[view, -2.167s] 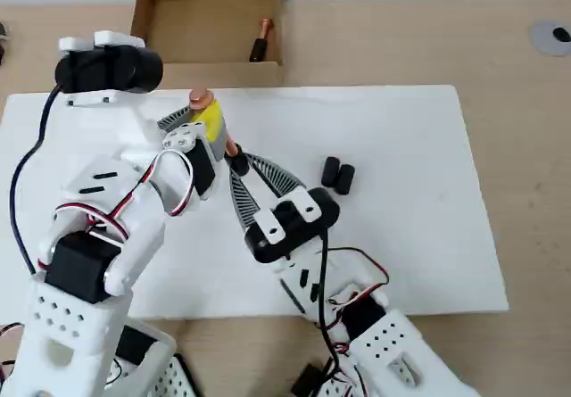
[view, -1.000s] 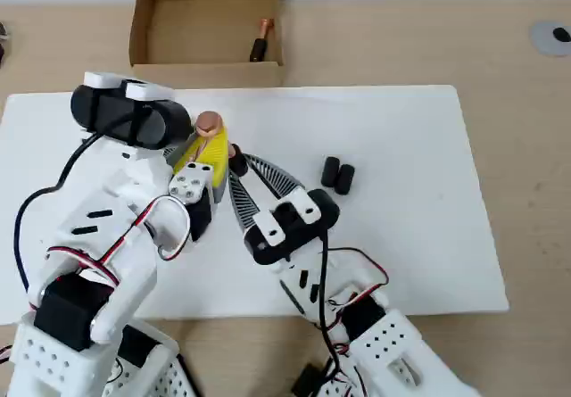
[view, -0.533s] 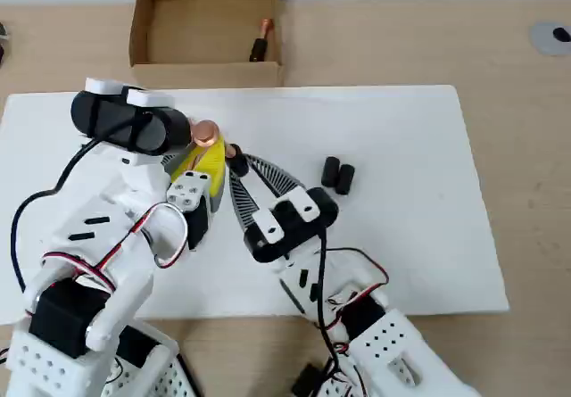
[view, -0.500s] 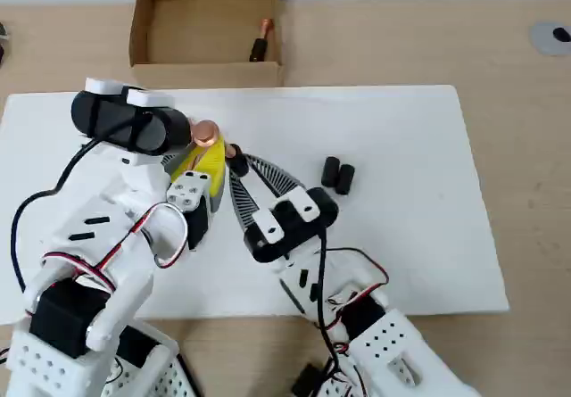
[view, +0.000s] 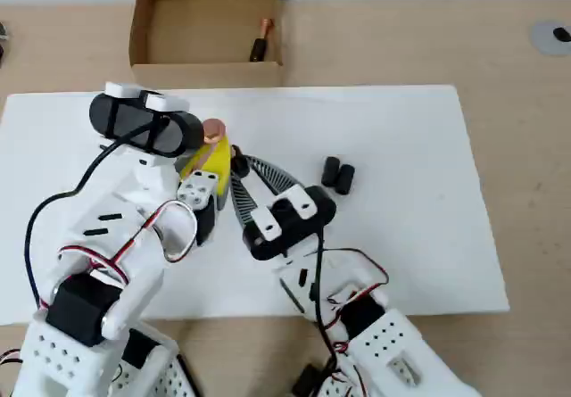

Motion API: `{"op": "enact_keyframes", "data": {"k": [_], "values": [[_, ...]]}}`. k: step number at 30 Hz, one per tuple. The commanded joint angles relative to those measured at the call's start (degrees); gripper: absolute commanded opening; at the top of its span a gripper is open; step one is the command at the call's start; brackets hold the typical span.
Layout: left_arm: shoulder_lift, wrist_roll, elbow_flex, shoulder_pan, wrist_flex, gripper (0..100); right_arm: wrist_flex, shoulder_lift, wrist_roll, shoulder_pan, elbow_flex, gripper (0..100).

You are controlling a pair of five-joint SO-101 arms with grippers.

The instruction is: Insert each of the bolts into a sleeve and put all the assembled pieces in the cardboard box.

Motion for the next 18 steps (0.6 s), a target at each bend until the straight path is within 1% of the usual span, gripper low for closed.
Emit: {"op": "enact_keyframes", "data": {"k": [1, 4, 6, 10, 18], "values": [[0.31, -0.44, 1.85, 0.7, 0.35, 1, -0.44, -1.63, -0.44, -0.48, -1.01, 1.0], [0.31, -0.26, 1.58, 0.7, 0.35, 2, -0.44, -1.63, -0.44, -0.48, -1.01, 1.0], [0.31, -0.09, 1.58, 0.44, 0.44, 4, -0.44, -1.63, -0.44, -0.48, -1.01, 1.0], [0.31, 2.64, 1.41, -2.46, 0.35, 8, -0.44, -1.63, -0.44, -0.4, -1.01, 1.0], [0.31, 2.99, 1.76, -3.34, 0.35, 8, -0.53, -1.63, -0.44, -0.4, -1.1, 1.0]]}}
